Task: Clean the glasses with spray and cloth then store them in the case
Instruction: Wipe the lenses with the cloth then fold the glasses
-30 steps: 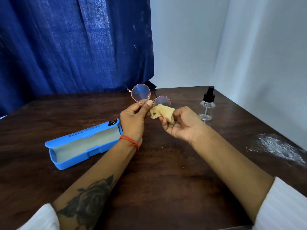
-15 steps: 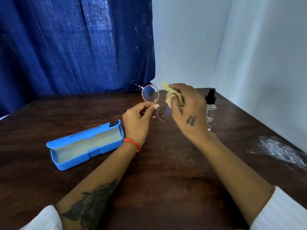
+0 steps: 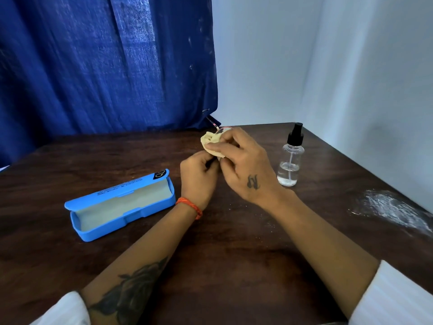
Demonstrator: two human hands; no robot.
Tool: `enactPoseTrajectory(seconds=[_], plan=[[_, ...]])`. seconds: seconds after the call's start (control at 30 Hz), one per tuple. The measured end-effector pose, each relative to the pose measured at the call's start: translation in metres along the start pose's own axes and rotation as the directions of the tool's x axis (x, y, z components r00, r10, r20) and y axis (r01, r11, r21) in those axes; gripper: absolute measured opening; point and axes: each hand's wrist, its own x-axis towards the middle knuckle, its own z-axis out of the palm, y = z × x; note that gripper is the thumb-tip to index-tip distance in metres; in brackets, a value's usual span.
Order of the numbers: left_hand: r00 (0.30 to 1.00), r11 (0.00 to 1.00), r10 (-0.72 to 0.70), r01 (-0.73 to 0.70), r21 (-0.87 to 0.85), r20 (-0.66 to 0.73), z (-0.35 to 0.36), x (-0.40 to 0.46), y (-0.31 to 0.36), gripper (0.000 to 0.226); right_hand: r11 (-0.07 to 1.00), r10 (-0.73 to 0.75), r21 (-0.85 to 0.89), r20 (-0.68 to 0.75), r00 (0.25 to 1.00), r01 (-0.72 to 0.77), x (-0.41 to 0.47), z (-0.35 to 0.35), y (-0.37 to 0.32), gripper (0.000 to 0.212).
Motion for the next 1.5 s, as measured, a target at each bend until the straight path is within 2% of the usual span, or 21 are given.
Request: enactPoseTrajectory(seconds=[0.1,0.2,0.27,0.3,0.37,0.4,0.47,0.53,0.63,0.73,0.83,0.93,1.0,1.1,1.3,1.5], plan=[[1.000,0.999,-0.009,0.009,-0.038,0.007,-0.002,0.001,0.000,0.014,0.975,0.140,0.177,0.000,0.990,-0.137,-0.001,-0.003,0.005,0.025],[0.999,0.994,-0.037,0.038,-0.100,0.014,-0.005,0.007,-0.004,0.021,0.948,0.237,0.197,0.096,0.967,-0.252,0.002,-0.011,0.011,0.020],[0.995,0.974,-0.095,0.097,-0.203,0.023,-0.007,0.011,-0.006,0.016,0.921,0.331,0.206,0.036,0.943,-0.332,0.006,-0.016,0.015,0.019],[0.992,0.959,-0.124,0.127,-0.253,0.027,-0.008,0.013,-0.006,0.012,0.884,0.413,0.252,-0.031,0.910,-0.393,0.008,-0.020,0.017,0.021],[0.987,0.936,-0.153,0.158,-0.314,0.040,-0.011,0.018,-0.005,0.009,0.732,0.604,0.457,-0.092,0.792,-0.505,0.014,-0.031,0.023,0.025],[0.986,0.925,-0.157,0.166,-0.343,0.052,-0.012,0.020,-0.004,0.010,0.633,0.673,0.562,-0.058,0.737,-0.533,0.016,-0.037,0.026,0.027],[0.984,0.889,-0.159,0.177,-0.422,0.078,-0.016,0.023,-0.001,0.012,0.510,0.702,0.625,0.095,0.706,-0.591,0.016,-0.044,0.034,0.027],[0.982,0.846,-0.158,0.188,-0.499,0.102,-0.020,0.026,0.000,0.015,0.542,0.624,0.539,0.256,0.738,-0.645,0.013,-0.046,0.038,0.028],[0.978,0.777,-0.148,0.205,-0.595,0.145,-0.025,0.029,0.001,0.014,0.730,0.448,0.349,0.406,0.797,-0.588,0.008,-0.036,0.033,0.041],[0.971,0.734,-0.158,0.237,-0.636,0.179,-0.030,0.030,0.000,0.014,0.915,0.277,0.169,0.398,0.875,-0.367,0.003,-0.020,0.026,0.041],[0.965,0.748,-0.152,0.253,-0.614,0.213,-0.031,0.029,-0.001,0.014,0.988,0.132,0.033,0.339,0.932,-0.152,-0.003,-0.009,0.027,0.027],[0.961,0.768,-0.152,0.262,-0.585,0.230,-0.029,0.028,-0.001,0.015,0.997,0.065,-0.068,0.298,0.952,-0.047,-0.008,-0.007,0.029,0.015],[0.965,0.823,-0.162,0.248,-0.511,0.207,-0.028,0.027,0.000,0.015,0.991,0.072,-0.130,0.292,0.954,-0.035,-0.009,-0.007,0.031,0.015],[0.970,0.892,-0.197,0.238,-0.384,0.144,-0.030,0.029,-0.001,0.015,0.976,0.121,-0.210,0.312,0.942,-0.056,-0.011,-0.005,0.038,0.017],[0.973,0.942,-0.211,0.229,-0.246,0.099,-0.033,0.032,-0.008,0.016,0.932,0.200,-0.356,0.341,0.918,-0.071,-0.011,-0.007,0.046,0.023],[0.981,0.962,-0.196,0.194,-0.191,0.013,-0.044,0.037,-0.009,0.018,0.867,0.287,-0.474,0.226,0.931,-0.152,-0.008,-0.014,0.050,0.024]])
